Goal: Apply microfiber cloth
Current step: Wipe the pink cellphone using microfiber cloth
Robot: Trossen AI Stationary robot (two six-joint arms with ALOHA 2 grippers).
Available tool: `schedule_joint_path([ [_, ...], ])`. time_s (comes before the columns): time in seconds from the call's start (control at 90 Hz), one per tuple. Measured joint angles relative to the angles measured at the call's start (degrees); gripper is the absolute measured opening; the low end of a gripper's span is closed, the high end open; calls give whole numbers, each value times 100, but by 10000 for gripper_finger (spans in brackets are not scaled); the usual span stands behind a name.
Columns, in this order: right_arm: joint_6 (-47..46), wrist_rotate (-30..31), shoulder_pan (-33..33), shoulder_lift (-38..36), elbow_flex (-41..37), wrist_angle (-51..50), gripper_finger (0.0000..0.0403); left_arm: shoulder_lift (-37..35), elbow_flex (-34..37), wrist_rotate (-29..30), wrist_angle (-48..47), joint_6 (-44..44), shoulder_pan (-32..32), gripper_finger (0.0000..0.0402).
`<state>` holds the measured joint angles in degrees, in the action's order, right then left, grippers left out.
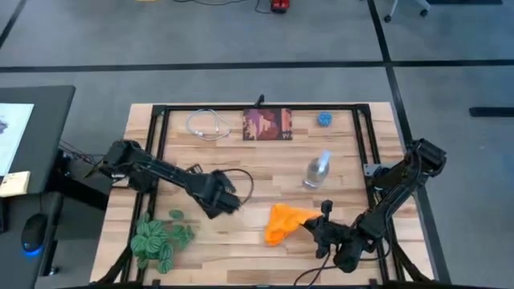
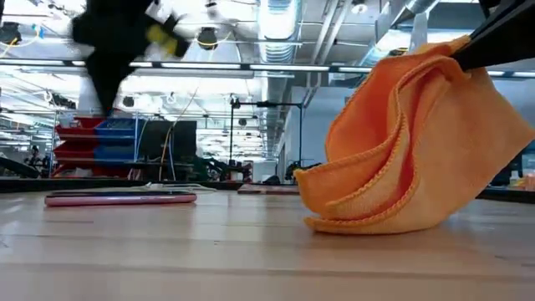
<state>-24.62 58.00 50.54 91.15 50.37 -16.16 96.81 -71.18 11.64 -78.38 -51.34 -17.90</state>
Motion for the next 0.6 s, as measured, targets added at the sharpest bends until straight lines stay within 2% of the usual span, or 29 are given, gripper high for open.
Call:
schedule_joint_path([
  [0.156,0,-2,-6,0,0,47,0,-479,1467,-247,1157,-36,304,10],
  [0.3,291,-15,-126,0,0,337,0,-754,2246,-530,2288,132,340,7],
  [0.433,670,-220,-294,0,0,758,0,-848,2479,-873,3586,178,215,1],
  [0.6,1232,-751,-555,0,0,1539,0,-811,2278,-1117,4531,140,-111,0],
])
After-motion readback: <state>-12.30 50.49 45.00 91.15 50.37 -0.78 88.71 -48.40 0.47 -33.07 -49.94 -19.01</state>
